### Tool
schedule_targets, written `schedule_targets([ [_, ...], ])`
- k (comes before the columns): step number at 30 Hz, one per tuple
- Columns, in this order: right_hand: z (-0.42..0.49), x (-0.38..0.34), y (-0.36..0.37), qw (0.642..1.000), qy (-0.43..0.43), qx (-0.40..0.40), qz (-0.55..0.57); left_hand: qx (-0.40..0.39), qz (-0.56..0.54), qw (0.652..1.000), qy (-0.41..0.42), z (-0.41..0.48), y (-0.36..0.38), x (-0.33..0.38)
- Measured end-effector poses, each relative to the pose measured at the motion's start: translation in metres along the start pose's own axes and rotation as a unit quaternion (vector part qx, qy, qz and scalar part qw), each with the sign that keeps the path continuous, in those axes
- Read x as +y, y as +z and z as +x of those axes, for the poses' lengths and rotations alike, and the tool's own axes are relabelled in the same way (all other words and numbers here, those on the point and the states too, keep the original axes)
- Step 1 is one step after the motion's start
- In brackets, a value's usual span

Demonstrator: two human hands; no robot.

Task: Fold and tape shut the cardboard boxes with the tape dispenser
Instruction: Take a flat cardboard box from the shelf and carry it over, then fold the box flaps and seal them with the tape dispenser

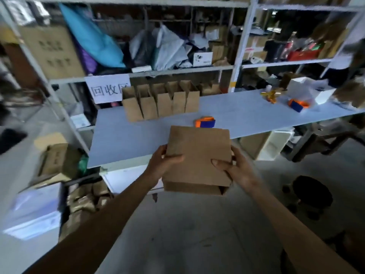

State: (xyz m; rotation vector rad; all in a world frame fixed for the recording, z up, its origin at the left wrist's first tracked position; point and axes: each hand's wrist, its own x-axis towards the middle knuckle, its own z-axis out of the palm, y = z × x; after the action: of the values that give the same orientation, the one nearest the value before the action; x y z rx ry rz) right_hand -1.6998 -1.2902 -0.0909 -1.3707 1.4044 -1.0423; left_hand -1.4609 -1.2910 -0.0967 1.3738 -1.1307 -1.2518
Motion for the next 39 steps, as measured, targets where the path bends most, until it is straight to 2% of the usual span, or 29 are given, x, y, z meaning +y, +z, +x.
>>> schedule_targets([
  [3,0.036,-0.001,0.000,0.998,-0.002,-0.059,0.015,0.062,0.029,0.997,-0.026,0.011,0.000,0.006],
  [8,0.098,-0.006,0.014,0.993,-0.012,-0.119,0.018,0.128,0.017,0.991,-0.018,0.045,-0.006,0.007],
  [21,0.271,-0.002,0.048,0.987,-0.014,-0.154,-0.033,0.155,-0.013,0.988,-0.024,0.211,-0.026,-0.011],
  [31,0.428,0.050,0.092,0.977,0.048,-0.207,-0.013,0.206,0.003,0.975,-0.086,0.345,-0.040,-0.050],
  [39,0.531,0.089,0.127,0.953,0.094,-0.288,0.001,0.252,-0.002,0.957,-0.146,0.425,-0.052,-0.085],
])
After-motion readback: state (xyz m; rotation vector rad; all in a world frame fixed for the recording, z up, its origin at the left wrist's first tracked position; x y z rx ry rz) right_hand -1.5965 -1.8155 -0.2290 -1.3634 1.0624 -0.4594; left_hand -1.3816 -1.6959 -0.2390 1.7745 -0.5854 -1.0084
